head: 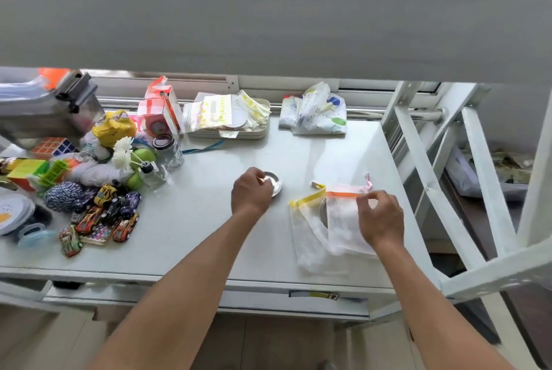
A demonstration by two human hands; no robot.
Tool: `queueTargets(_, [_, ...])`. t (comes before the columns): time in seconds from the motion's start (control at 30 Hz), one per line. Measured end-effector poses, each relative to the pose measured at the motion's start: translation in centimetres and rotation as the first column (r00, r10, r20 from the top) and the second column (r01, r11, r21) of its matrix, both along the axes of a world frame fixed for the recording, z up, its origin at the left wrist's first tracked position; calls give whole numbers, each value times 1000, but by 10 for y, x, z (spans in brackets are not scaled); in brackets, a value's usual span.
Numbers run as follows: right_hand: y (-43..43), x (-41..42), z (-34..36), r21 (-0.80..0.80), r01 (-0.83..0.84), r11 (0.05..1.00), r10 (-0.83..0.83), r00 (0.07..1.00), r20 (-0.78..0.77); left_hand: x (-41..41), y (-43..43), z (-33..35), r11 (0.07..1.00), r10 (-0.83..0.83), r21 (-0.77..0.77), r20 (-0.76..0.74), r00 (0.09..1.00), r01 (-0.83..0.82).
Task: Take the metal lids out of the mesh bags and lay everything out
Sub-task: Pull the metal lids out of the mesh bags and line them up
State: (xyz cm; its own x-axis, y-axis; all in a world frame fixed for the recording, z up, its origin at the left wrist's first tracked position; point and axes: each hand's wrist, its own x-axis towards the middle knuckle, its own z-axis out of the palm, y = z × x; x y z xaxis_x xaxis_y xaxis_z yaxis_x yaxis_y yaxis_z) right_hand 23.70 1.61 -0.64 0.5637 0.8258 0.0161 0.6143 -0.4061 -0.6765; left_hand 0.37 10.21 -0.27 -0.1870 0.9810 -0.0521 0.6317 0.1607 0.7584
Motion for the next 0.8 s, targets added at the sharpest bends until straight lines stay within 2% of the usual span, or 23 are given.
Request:
queueTargets(0.07, [0,-7,2,-81,-139,987,148,981,123,20,-14,2,974,-224,-44,-44,974,222])
queueTargets(0.13, [0,-19,2,-191,-223,956,260,946,195,43,-26,3,902,-419,-144,-59,906,407])
queueTargets(0.23, [0,-25,-8,-316,-230,920,295,939,175,70,-39,-4,836,-523,-247,-93,847,490])
queueTargets(0.3, [-1,-20,-16,-263,-224,939,266,954,136,79,-43,-8,845,-504,-286,-146,851,452])
queueTargets(0.37, [-2,-15,-19,-178,-220,959,239,967,91,85,-42,-14,858,-458,-325,-132,879,398])
queueTargets(0.57, [-4,-9,-18,-56,-195,979,196,981,4,97,-39,-15,877,-261,-400,68,963,266])
queueTargets(0.7, [-4,-5,-18,-34,-163,986,164,985,43,91,-39,-1,893,-194,-398,83,978,211])
queueTargets(0.8, [-5,-4,-21,-60,-162,985,167,983,74,64,-31,5,903,-150,-366,227,962,226])
